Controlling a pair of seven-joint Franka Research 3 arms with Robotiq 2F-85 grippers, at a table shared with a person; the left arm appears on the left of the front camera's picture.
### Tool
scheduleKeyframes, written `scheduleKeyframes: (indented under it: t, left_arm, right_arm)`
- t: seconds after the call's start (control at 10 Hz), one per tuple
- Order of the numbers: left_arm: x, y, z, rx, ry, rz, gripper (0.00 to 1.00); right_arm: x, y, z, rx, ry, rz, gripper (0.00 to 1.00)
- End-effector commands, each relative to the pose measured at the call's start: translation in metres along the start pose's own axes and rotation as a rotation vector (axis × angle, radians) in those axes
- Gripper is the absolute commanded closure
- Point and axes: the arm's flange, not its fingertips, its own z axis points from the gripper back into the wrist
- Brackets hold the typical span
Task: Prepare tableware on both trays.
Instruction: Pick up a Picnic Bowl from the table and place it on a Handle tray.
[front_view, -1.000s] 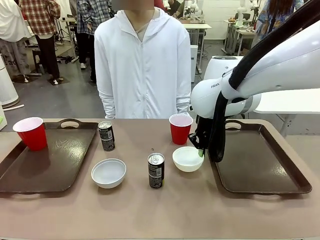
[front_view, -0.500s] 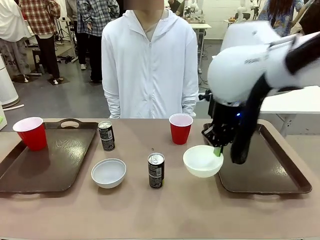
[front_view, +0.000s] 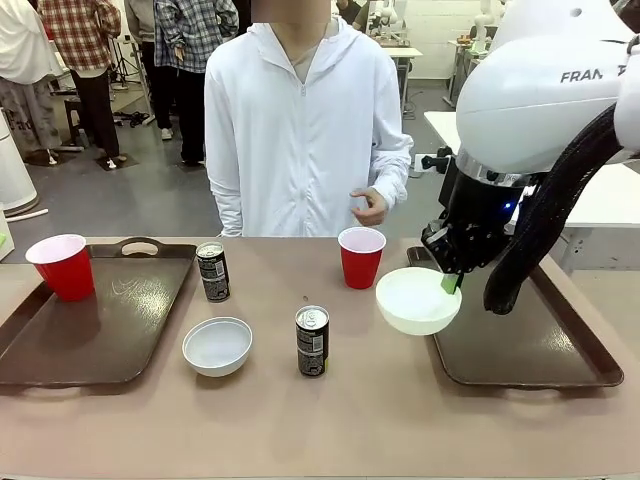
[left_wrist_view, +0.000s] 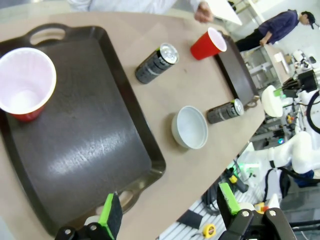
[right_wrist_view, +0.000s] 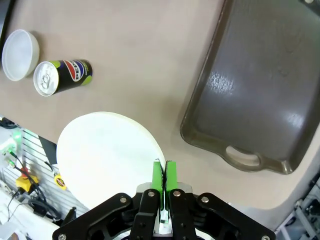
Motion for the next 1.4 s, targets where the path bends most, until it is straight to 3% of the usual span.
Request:
scheduleKeyframes:
  t: [0.0,0.1,0.5,0.7,1.0,1.2,1.3]
  left_arm:
    - [0.0,0.0,0.002,-0.013,-0.009,-0.004,0.0]
    - [0.0,0.0,0.002,-0.013,-0.009,-0.004,0.0]
    - [0.0,0.0,0.002,-0.013,-0.009,-0.004,0.0]
    - [0.0,0.0,0.002,-0.013,-0.009,-0.004,0.0]
    - [0.0,0.0,0.002,-0.013,-0.009,-0.004,0.0]
    - [0.0,0.0,0.002,-0.013,-0.009,-0.004,0.0]
    - [0.0,0.0,0.002,-0.013,-0.009,-0.004,0.0]
  right_arm:
    - [-0.001,-0.002,0.005,0.001,-0.012,-0.015,0.96]
    - [0.007,-0.029,0.012,-0.008,-0.099,0.034,0.96]
    - [0.018,-0.163,0.009,0.017,-0.166,-0.093,0.96]
    - [0.016,-0.204,0.006,0.038,-0.162,-0.162,0.96]
    - [0.011,-0.222,-0.005,0.0,-0.157,-0.236,0.96]
    - [0.004,-0.215,-0.012,-0.071,-0.148,-0.268,0.96]
    - [-0.023,-0.193,-0.008,-0.067,-0.075,-0.329,0.96]
